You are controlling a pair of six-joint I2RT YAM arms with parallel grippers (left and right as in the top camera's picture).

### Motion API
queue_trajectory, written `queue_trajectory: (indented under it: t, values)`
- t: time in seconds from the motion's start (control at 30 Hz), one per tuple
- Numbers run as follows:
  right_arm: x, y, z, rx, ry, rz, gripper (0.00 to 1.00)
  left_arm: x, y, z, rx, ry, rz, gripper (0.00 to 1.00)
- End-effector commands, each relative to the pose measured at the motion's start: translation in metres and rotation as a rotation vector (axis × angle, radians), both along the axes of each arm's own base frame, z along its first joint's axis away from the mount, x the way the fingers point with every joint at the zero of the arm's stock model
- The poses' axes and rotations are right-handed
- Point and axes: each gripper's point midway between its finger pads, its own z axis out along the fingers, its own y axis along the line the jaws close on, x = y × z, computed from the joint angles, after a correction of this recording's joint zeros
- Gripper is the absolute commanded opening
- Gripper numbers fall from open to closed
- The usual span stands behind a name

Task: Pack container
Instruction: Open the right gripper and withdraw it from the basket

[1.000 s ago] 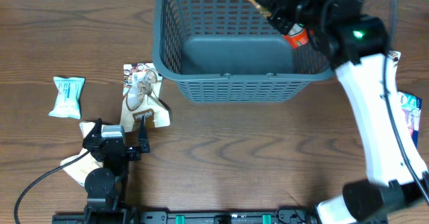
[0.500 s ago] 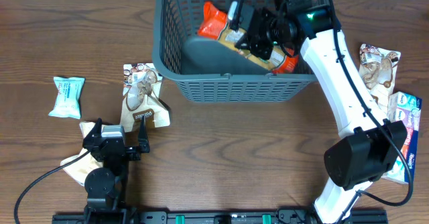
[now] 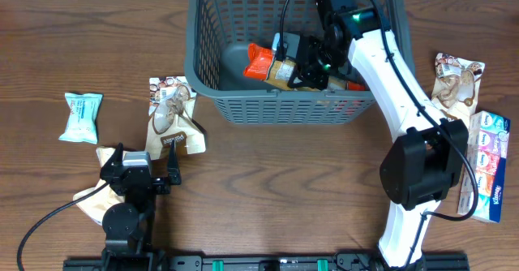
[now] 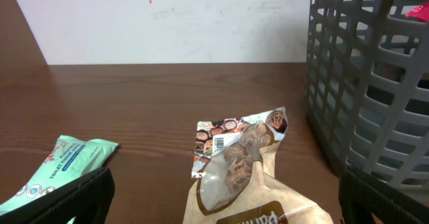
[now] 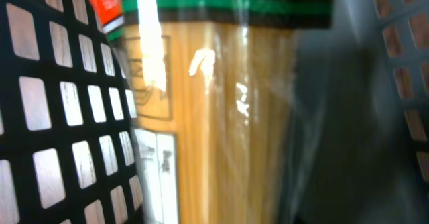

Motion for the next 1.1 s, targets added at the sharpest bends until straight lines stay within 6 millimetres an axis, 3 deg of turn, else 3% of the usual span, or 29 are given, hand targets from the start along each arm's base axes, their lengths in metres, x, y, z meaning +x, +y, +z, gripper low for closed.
queue_trajectory:
  t: [0.0, 0.13, 0.2, 0.3, 0.4, 0.53, 0.63, 0.77, 0.83, 0.87, 0.97, 1.0, 1.07]
  values:
    - [0.001, 0.010, 0.028, 0.054, -0.058, 0.024, 0.46, -0.001, 0.000, -0.020, 0.010, 0.058, 0.002, 0.99]
    - [0.001, 0.010, 0.030, 0.062, -0.047, 0.000, 0.60, -0.001, 0.000, -0.020, 0.010, 0.058, 0.002, 0.99]
    - [0.002, 0.011, 0.031, 0.068, -0.053, 0.001, 0.76, -0.001, 0.000, -0.020, 0.010, 0.057, 0.002, 0.99]
    - [0.003, 0.016, 0.040, 0.102, -0.070, 0.009, 0.78, -0.001, 0.000, -0.020, 0.010, 0.058, 0.002, 0.99]
    - [0.011, 0.021, 0.060, 0.152, -0.134, 0.008, 0.75, -0.001, 0.000, -0.020, 0.010, 0.058, 0.002, 0.99]
    - [0.036, 0.022, 0.113, 0.209, -0.303, -0.059, 0.77, -0.001, 0.000, -0.020, 0.010, 0.058, 0.002, 0.99]
    - [0.064, 0.005, 0.175, 0.251, -0.459, -0.224, 0.77, -0.001, 0.000, -0.020, 0.010, 0.058, 0.002, 0.99]
    - [0.074, -0.032, 0.253, 0.302, -0.610, -0.428, 0.80, -0.001, 0.000, -0.020, 0.010, 0.058, 0.002, 0.99]
    - [0.077, -0.074, 0.288, 0.320, -0.655, -0.653, 0.80, -0.001, 0.000, -0.020, 0.010, 0.058, 0.002, 0.99]
    - [0.078, -0.091, 0.296, 0.327, -0.660, -0.755, 0.80, -0.001, 0.000, -0.020, 0.010, 0.058, 0.002, 0.99]
    - [0.068, -0.169, 0.312, 0.332, -0.660, -1.148, 0.79, -0.001, 0.000, -0.020, 0.010, 0.058, 0.002, 0.99]
    - [0.060, -0.198, 0.312, 0.315, -0.651, -1.266, 0.77, -0.001, 0.000, -0.020, 0.010, 0.058, 0.002, 0.99]
    - [0.045, -0.236, 0.305, 0.277, -0.622, -1.407, 0.76, -0.001, 0.000, -0.020, 0.010, 0.058, 0.002, 0.99]
